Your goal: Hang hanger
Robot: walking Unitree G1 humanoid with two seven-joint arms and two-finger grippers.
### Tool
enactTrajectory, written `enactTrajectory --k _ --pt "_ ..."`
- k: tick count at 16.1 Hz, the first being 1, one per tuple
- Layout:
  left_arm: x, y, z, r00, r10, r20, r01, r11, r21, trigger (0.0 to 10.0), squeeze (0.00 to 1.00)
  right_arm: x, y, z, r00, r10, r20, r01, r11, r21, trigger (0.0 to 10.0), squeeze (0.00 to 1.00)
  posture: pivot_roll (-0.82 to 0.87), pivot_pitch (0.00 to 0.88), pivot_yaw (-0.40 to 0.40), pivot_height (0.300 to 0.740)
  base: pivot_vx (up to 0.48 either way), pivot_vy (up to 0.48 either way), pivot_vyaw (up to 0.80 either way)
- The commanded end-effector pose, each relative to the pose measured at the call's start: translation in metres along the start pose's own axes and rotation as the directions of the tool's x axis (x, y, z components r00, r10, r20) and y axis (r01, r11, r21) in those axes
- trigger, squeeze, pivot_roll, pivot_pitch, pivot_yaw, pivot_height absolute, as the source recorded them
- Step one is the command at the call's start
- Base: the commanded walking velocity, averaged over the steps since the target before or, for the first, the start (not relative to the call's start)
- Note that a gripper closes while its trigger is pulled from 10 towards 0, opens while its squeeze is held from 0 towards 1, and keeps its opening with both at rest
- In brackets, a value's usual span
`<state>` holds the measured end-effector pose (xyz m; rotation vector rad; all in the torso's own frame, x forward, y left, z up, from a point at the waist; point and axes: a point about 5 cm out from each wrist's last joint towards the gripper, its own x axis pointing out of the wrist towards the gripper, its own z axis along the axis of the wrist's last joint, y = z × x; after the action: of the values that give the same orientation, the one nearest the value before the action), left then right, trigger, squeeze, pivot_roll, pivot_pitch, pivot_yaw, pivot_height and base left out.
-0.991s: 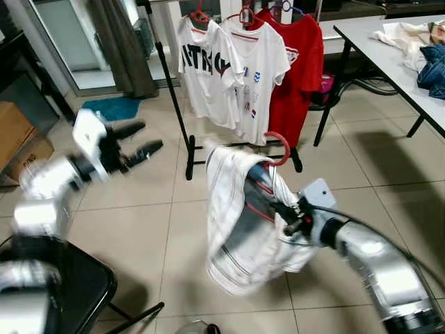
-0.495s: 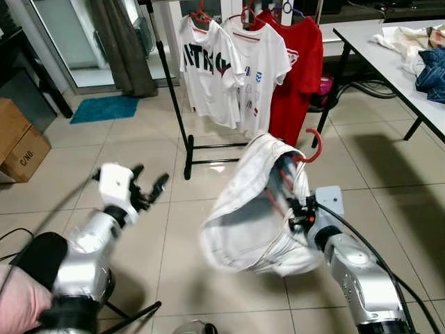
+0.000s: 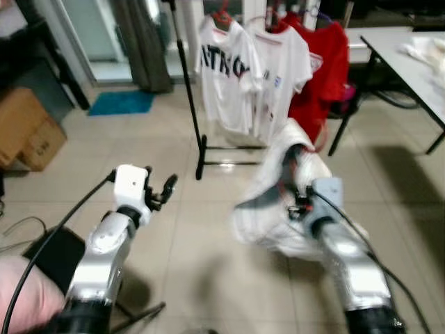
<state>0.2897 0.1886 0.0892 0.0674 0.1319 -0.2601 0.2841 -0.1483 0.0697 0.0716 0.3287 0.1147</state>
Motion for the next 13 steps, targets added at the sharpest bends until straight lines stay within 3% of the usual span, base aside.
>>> enactTrajectory --k 1,5,8,10,13 --pt "0.006 -0.007 0.008 0.999 -0.029 0.019 0.028 1.000 0.010 10.0 0.00 0.001 -0.004 0.015 0.997 -0.010 0.074 0.009 1.000 0.005 10.0 0.00 -0.05 0.000 0.161 0.740 0.386 0.000 0.00" --pt "0.004 0.003 0.007 1.000 0.025 0.011 -0.025 1.000 -0.003 10.0 0.00 0.003 0.000 0.016 0.997 0.010 0.076 -0.010 1.000 0.000 10.0 0.00 -0.05 0.006 0.156 0.740 0.391 0.000 0.00" --pt "0.002 0.002 0.006 1.000 0.018 0.004 -0.018 1.000 0.004 10.0 0.00 0.004 0.001 0.017 0.996 0.010 0.085 -0.010 1.000 0.000 10.0 0.00 -0.05 0.000 0.156 0.740 0.393 0.000 0.00" --pt "0.003 0.006 0.008 0.999 0.032 0.005 -0.032 0.999 0.015 10.0 0.00 0.009 0.007 0.019 0.995 0.039 0.088 -0.034 0.998 -0.061 10.0 0.00 -0.04 0.009 0.130 0.740 0.392 0.000 0.00" --pt "-0.004 0.010 0.004 0.999 0.052 -0.006 -0.052 0.998 0.018 10.0 0.00 0.010 0.009 0.020 0.994 0.064 0.086 -0.056 0.995 -0.087 10.0 0.00 -0.03 0.002 0.134 0.740 0.394 0.000 0.00"
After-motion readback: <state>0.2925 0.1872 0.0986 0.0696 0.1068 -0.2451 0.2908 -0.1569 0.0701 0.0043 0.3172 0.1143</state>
